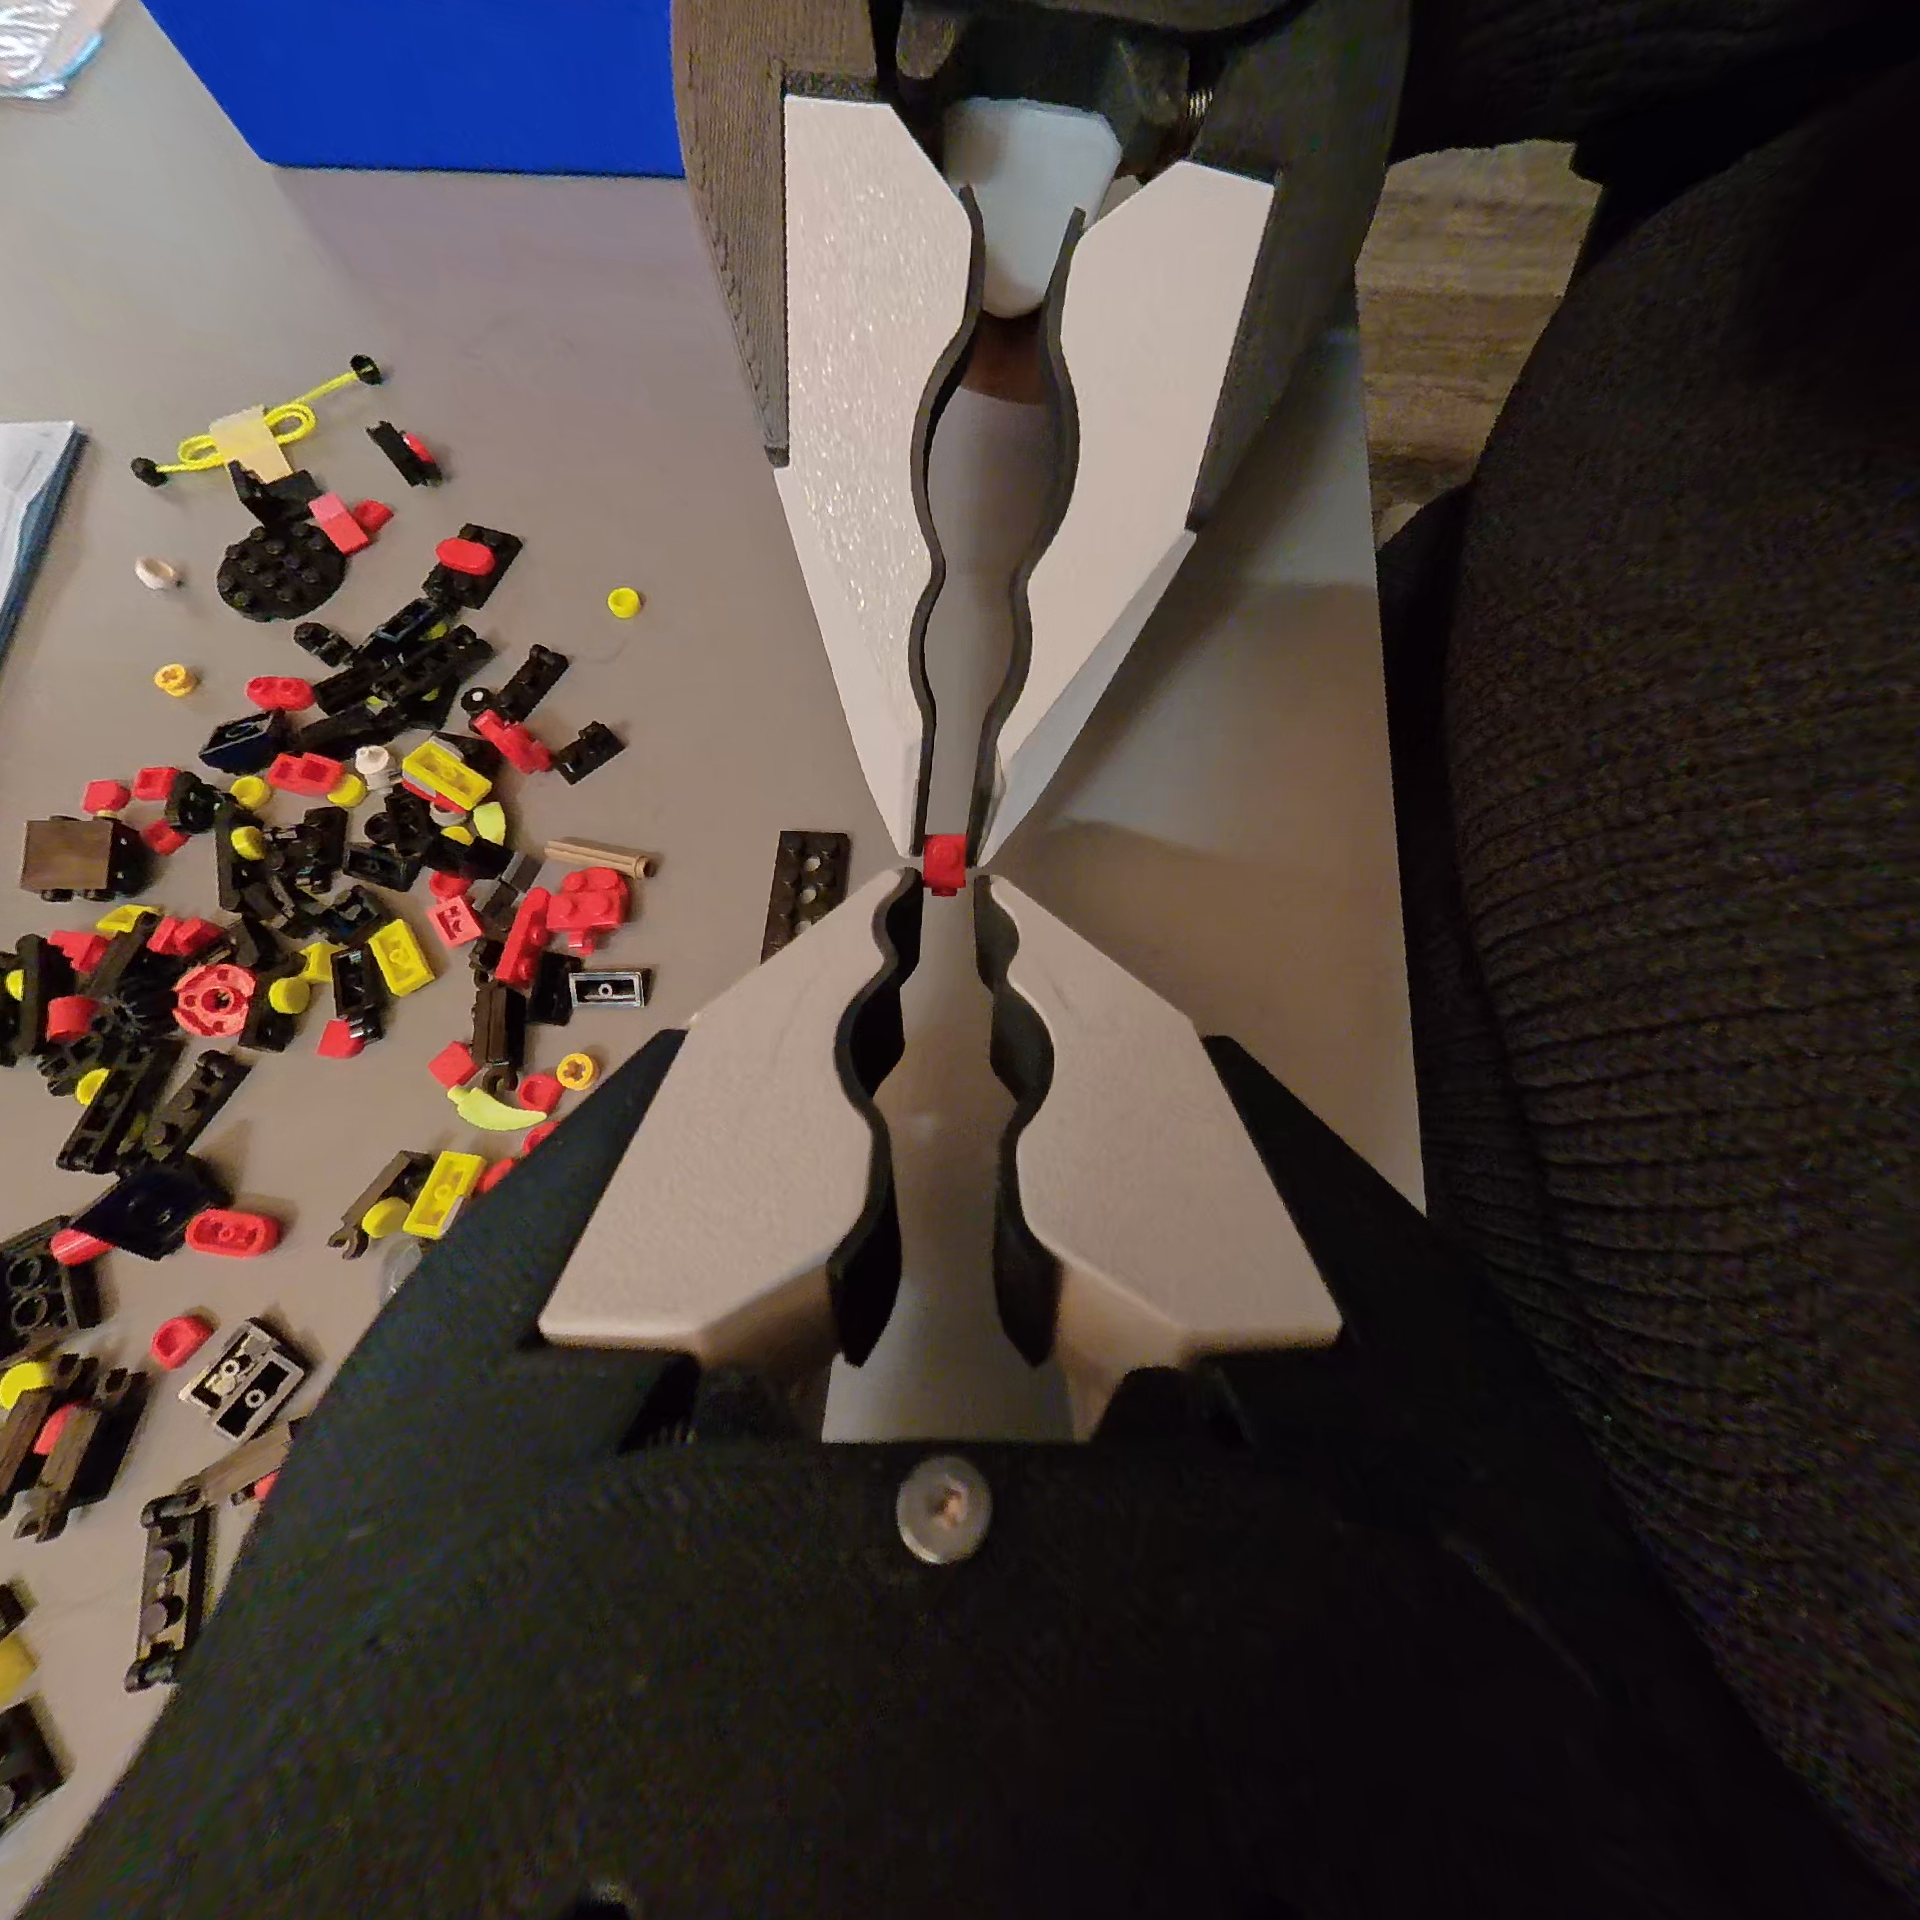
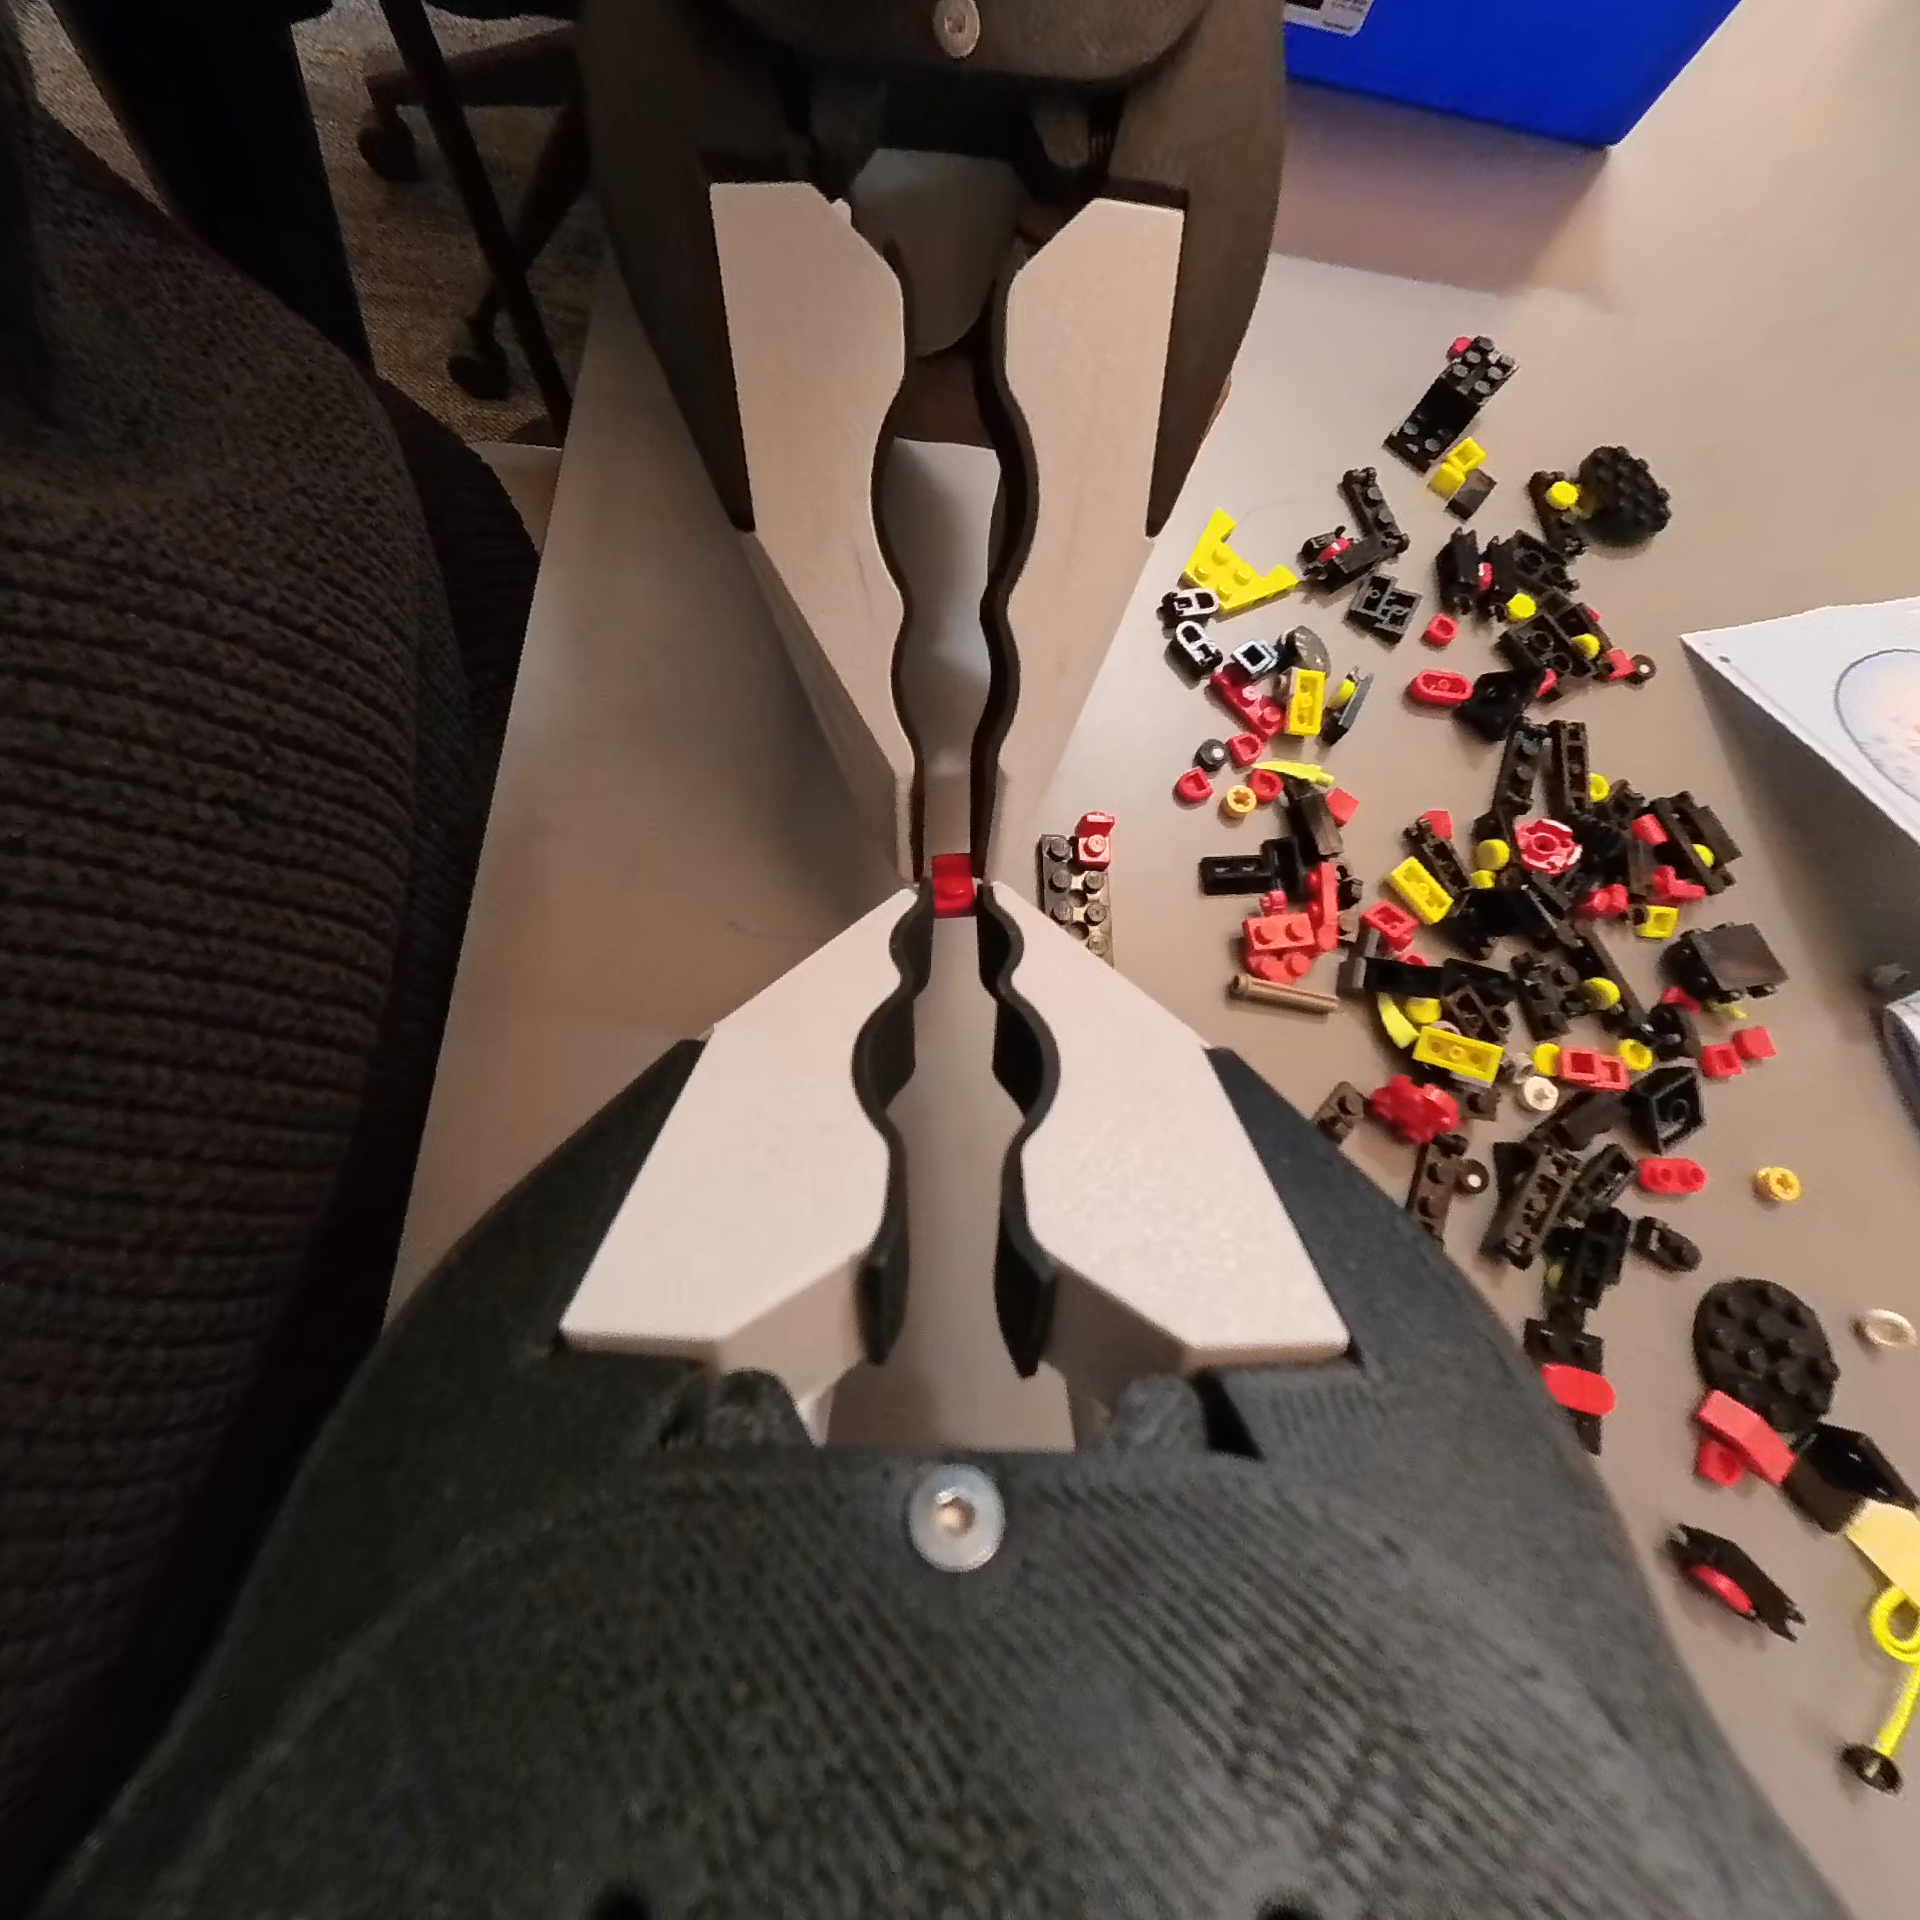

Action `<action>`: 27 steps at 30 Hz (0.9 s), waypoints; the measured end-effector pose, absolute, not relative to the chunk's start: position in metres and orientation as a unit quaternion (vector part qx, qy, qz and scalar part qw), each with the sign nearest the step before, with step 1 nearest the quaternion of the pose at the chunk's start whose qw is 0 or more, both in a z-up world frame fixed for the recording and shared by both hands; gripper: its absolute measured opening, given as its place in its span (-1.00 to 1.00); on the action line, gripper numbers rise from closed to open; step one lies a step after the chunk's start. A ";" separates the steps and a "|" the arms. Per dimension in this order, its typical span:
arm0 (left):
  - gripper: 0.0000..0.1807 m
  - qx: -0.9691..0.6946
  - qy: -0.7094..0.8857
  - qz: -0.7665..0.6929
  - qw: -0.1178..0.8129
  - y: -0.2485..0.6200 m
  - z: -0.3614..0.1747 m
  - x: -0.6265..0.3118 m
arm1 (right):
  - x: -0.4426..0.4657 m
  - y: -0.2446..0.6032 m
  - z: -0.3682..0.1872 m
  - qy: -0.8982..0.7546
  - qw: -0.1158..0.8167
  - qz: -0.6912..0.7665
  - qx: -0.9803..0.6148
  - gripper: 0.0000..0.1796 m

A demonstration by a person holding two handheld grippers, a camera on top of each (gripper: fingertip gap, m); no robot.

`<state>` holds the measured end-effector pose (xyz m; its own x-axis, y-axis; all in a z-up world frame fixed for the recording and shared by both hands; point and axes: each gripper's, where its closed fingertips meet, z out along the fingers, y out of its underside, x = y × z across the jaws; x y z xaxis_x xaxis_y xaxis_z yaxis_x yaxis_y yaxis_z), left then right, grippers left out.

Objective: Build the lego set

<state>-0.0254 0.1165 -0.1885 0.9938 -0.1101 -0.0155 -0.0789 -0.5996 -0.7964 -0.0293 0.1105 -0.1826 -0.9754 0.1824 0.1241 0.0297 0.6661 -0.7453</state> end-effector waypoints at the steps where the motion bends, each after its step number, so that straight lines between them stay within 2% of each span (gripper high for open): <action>1: -0.92 -0.894 0.052 -0.018 0.444 0.116 -0.189 -0.025 | -0.029 0.111 -0.183 -0.908 0.094 0.405 -0.059 -0.93; 27: -0.94 -0.897 0.061 -0.006 0.439 0.117 -0.189 -0.026 | -0.029 0.109 -0.185 -0.909 0.095 0.401 -0.063 -0.93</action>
<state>-0.0256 0.1167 -0.1886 0.9924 -0.1154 -0.0431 -0.1048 -0.6076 -0.7873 -0.0293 0.1087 -0.1852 -0.9741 0.1906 0.1215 0.0388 0.6704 -0.7410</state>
